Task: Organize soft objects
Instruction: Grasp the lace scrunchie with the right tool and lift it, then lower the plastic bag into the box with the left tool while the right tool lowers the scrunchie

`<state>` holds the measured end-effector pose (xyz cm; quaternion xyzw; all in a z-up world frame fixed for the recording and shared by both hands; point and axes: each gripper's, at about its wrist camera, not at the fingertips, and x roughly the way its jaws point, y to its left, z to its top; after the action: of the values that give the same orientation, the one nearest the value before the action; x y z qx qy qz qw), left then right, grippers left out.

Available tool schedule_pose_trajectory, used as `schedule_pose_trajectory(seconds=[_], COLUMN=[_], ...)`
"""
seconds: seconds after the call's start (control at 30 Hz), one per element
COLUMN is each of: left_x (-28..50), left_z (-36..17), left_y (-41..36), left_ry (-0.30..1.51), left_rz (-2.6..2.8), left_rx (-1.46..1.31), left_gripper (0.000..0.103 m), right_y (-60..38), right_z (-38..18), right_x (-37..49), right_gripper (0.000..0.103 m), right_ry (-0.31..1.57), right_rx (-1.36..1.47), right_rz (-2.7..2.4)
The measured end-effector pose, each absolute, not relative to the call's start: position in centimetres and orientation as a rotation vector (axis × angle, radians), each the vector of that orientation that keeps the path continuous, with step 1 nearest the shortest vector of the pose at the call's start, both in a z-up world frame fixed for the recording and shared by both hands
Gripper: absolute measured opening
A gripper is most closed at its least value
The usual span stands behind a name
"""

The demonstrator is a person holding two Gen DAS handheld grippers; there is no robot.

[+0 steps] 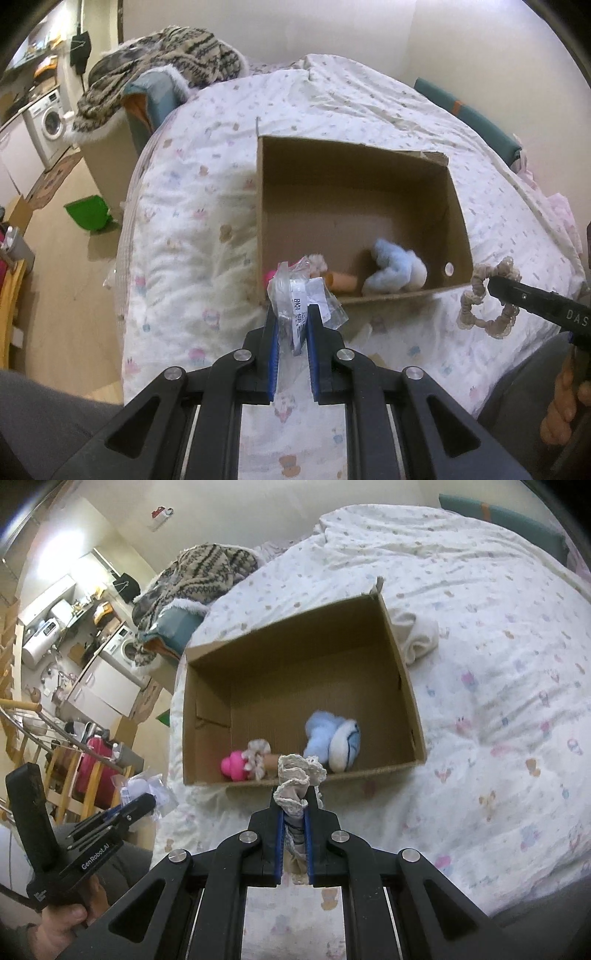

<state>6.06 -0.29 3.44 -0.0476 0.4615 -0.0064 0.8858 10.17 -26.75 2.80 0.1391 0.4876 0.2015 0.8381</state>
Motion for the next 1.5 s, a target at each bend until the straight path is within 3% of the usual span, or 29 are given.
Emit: schedule_pose_trajectory(seconds=[0.5, 0.97, 1.5], left_x=[13.2, 16.3, 16.6], left_z=[5.3, -1.1, -2.4], left_y=[-2.5, -2.1, -1.4], left_ry=[0.905, 0.969, 0.982], left_rz=[-0.046, -0.018, -0.029], left_rx=[0.005, 0.012, -0.031], left_gripper=[0.012, 0.012, 0.012], right_y=[-27.2, -27.6, -26.0], right_z=[4.4, -1.4, -3.7], right_x=[15.6, 18.3, 19.1], right_gripper=[0.011, 0.011, 0.011], right_ry=[0.94, 1.013, 1.081], right_rx=[0.265, 0.218, 0.131], right_rz=[0.384, 0.289, 0.262])
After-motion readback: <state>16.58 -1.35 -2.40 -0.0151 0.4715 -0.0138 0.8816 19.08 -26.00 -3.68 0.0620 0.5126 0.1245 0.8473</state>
